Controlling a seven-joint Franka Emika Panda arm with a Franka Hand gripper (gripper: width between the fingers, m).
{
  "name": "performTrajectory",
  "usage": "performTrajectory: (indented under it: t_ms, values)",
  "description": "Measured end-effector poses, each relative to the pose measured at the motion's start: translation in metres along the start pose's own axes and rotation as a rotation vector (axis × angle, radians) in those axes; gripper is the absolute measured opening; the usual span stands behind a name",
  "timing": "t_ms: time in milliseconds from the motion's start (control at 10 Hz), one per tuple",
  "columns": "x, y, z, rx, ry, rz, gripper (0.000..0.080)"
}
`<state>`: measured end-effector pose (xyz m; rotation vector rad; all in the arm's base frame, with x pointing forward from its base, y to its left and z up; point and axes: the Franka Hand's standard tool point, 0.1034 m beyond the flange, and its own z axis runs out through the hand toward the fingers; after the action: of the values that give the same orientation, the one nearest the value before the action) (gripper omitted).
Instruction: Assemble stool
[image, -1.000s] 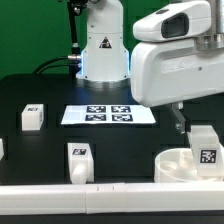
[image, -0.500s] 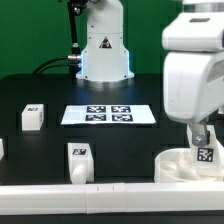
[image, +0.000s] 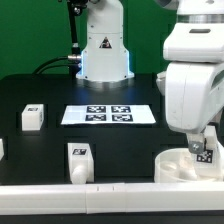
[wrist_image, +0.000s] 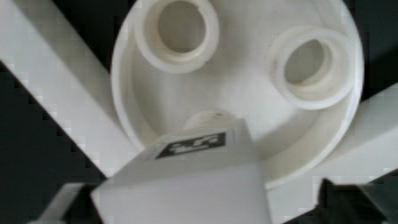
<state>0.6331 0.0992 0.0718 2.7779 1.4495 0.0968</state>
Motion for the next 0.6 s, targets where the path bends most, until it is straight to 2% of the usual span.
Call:
performTrajectory:
  t_ms: [100, 200, 400, 600]
  values:
    - [0.0, 0.0002, -0.0001, 0.0, 0.001, 0.043, 0.0377]
    - [-0.0003, 0.0005, -0.0001, 0.001, 0.002, 0.126, 0.0334]
    - [-0.0025, 0.0044, -0.0004, -0.008, 0.013, 0.438, 0.0334]
    - [0.0007, 0.002, 0.0014, -0.018, 0.057, 0.792, 0.0334]
